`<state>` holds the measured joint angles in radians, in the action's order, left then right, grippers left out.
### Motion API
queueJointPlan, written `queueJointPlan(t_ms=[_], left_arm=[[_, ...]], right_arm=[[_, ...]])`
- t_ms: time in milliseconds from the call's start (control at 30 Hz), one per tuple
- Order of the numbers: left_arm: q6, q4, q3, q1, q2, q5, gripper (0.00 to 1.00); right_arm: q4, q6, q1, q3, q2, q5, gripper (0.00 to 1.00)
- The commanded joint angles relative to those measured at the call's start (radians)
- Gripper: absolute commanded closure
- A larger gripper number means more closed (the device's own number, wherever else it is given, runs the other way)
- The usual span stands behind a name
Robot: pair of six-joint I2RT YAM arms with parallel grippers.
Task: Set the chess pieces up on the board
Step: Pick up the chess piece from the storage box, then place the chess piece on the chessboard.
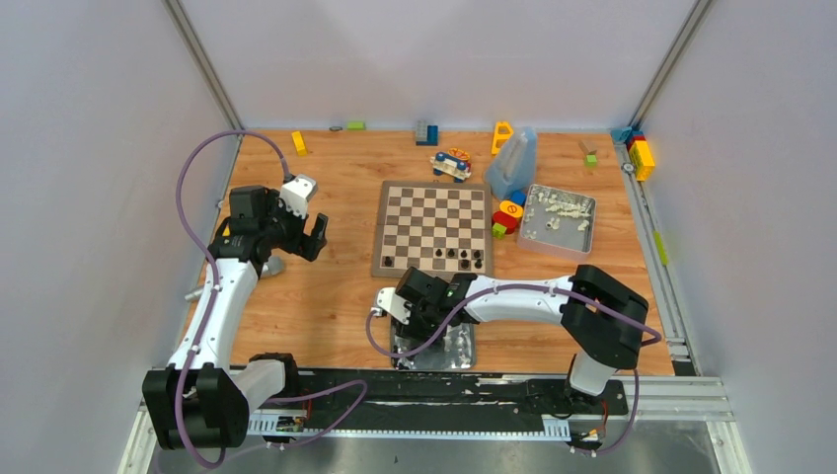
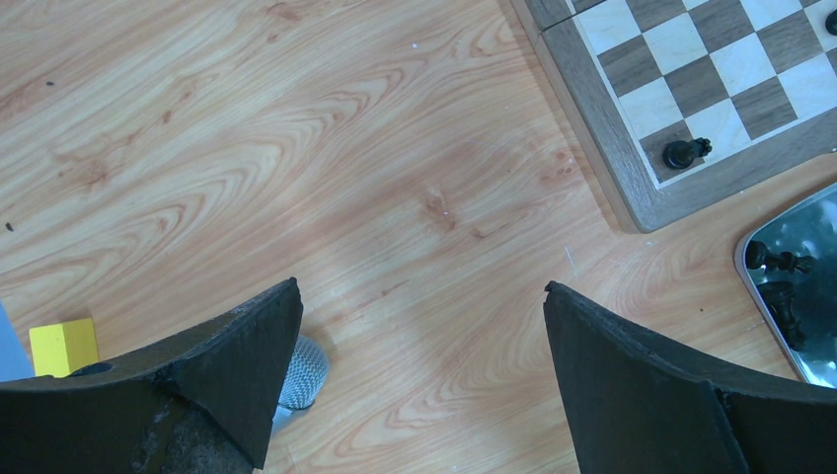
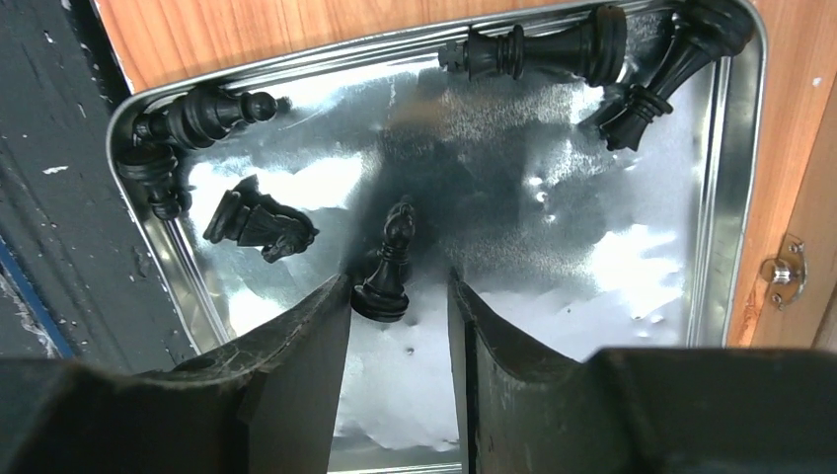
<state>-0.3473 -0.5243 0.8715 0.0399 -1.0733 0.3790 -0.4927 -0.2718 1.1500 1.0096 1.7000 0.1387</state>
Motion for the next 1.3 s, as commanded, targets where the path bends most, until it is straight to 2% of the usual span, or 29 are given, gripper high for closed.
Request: queueJointPlan(t_ms=[0, 300, 533, 667, 833, 933, 1100, 1267], left_arm=[[-0.019, 0.01, -0.006, 0.004, 0.003, 0.006, 0.0], [-0.023, 0.009, -0.003, 0.005, -0.005, 0.026, 0.0], [-0.07, 0.009, -0.003, 0.004, -0.014, 0.098, 0.0], [-0.143, -0.033, 0.022, 0.003, -0.021, 0.206, 0.0], [-0.184, -0.13, 0.07, -0.014, -0.049, 0.422, 0.01], [-0.179, -0.094, 0.056, -0.099, -0.018, 0.479, 0.02], [-0.184, 0.058, 0.03, -0.267, 0.026, 0.521, 0.06], [-0.256, 0.053, 0.113, -0.403, -0.091, 0.585, 0.11]], right_arm=[[0.014, -0.02, 0.004, -0.019, -0.042, -0.034, 0.58], [0.029, -0.021, 0.003, -0.01, -0.031, -0.015, 0.68], [0.033, -0.028, -0.057, 0.008, -0.054, 0.04, 0.85], [0.051, -0.062, -0.142, 0.015, -0.116, 0.139, 0.91], [0.113, -0.13, -0.257, -0.001, -0.211, 0.283, 0.93], [0.149, -0.15, -0.325, 0.0, -0.256, 0.362, 0.93], [0.207, -0.157, -0.377, -0.001, -0.303, 0.443, 0.94], [0.229, -0.138, -0.389, 0.007, -0.317, 0.48, 0.94]])
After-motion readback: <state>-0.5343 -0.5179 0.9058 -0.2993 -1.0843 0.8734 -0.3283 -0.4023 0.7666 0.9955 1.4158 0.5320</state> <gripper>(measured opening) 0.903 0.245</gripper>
